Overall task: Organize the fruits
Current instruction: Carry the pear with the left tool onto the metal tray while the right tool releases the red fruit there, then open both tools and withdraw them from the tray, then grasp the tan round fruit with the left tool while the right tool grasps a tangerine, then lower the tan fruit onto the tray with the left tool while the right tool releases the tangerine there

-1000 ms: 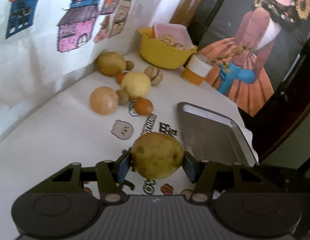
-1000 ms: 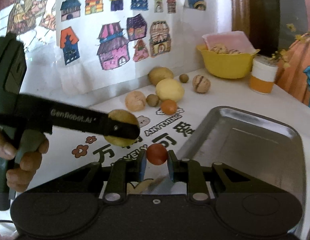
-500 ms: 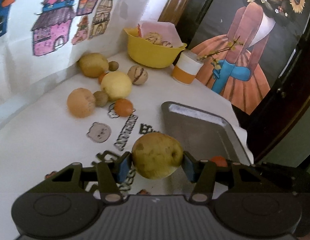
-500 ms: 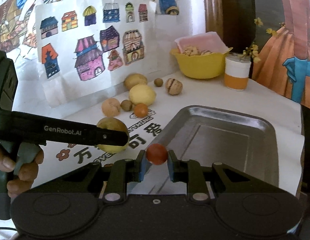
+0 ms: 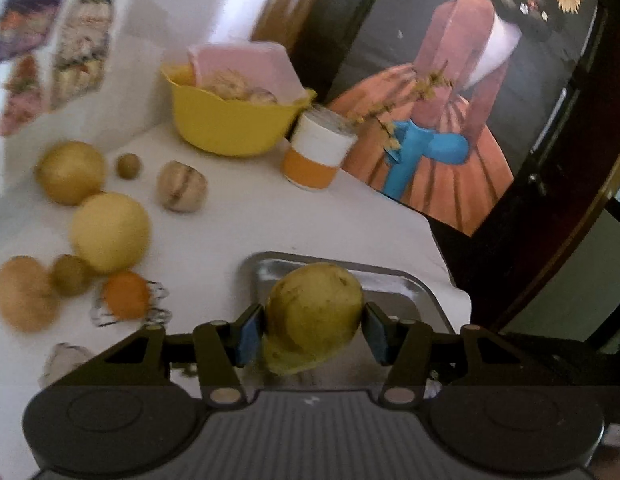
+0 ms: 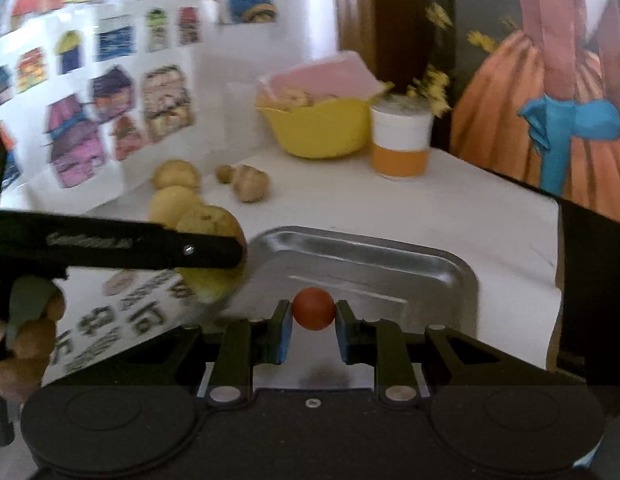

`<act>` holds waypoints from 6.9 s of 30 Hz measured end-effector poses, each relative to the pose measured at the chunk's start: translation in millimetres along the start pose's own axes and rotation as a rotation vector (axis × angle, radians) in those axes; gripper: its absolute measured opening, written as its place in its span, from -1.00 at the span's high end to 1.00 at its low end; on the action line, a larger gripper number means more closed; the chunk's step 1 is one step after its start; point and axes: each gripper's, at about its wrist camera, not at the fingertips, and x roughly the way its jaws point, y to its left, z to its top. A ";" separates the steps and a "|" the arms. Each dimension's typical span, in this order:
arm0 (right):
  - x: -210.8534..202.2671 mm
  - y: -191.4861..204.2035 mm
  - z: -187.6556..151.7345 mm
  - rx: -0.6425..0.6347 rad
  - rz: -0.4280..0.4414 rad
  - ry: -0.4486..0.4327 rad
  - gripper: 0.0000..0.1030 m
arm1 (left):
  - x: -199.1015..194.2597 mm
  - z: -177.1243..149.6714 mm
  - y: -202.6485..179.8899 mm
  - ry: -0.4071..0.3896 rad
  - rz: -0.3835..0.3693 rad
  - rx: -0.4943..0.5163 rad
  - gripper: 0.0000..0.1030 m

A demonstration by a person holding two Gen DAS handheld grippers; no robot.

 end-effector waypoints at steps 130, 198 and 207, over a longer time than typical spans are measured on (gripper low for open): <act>118.7 135.9 42.2 -0.290 0.212 0.063 0.35 | -48.5 2.5 116.7 -0.033 0.370 0.039 0.07; -18.8 -2.1 -35.5 -0.067 -0.028 0.028 0.20 | -19.4 -48.1 -39.1 0.064 0.164 0.137 -0.16; -68.5 9.7 -36.1 -0.073 -0.084 -0.091 -0.35 | -65.9 -45.7 -37.1 -0.025 0.141 0.098 -0.69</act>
